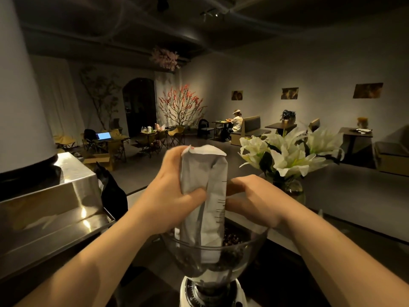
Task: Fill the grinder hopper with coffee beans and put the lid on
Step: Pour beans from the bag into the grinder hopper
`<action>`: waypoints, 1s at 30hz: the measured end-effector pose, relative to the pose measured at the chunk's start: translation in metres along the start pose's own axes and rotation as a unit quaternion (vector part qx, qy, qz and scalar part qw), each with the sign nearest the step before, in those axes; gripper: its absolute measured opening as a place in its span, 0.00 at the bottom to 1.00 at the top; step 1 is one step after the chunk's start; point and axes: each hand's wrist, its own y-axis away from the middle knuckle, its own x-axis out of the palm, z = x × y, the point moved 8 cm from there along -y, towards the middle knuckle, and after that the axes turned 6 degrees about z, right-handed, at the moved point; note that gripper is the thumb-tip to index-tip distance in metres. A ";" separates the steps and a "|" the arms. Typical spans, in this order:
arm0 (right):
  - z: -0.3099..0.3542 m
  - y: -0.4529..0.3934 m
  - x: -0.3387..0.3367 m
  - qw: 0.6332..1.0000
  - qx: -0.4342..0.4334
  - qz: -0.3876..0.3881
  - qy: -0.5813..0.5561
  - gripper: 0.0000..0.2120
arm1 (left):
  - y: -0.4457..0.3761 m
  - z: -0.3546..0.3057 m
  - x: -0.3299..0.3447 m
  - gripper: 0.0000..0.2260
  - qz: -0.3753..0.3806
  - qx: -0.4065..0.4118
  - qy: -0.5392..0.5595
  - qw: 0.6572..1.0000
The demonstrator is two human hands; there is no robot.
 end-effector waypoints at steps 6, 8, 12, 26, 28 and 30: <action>-0.003 -0.001 0.001 1.000 0.006 -0.004 -0.013 0.18 | 0.002 -0.004 -0.001 0.34 -0.008 0.012 -0.013 1.000; -0.002 -0.003 0.002 1.000 -0.002 -0.003 -0.006 0.18 | 0.003 -0.003 -0.005 0.33 -0.039 0.029 -0.021 0.999; 0.000 -0.001 -0.001 1.000 -0.005 -0.012 0.002 0.21 | -0.001 -0.005 0.000 0.33 -0.004 0.022 -0.009 1.000; 0.001 -0.001 0.003 1.000 0.001 0.007 -0.001 0.17 | 0.001 0.002 -0.010 0.31 -0.070 0.047 0.012 0.996; 0.001 -0.002 0.002 1.000 -0.003 -0.002 0.023 0.18 | -0.001 -0.001 -0.002 0.31 -0.020 0.031 0.004 0.999; 0.002 -0.002 0.000 1.000 0.001 -0.006 0.021 0.15 | 0.001 -0.004 -0.007 0.31 -0.060 0.061 -0.016 0.996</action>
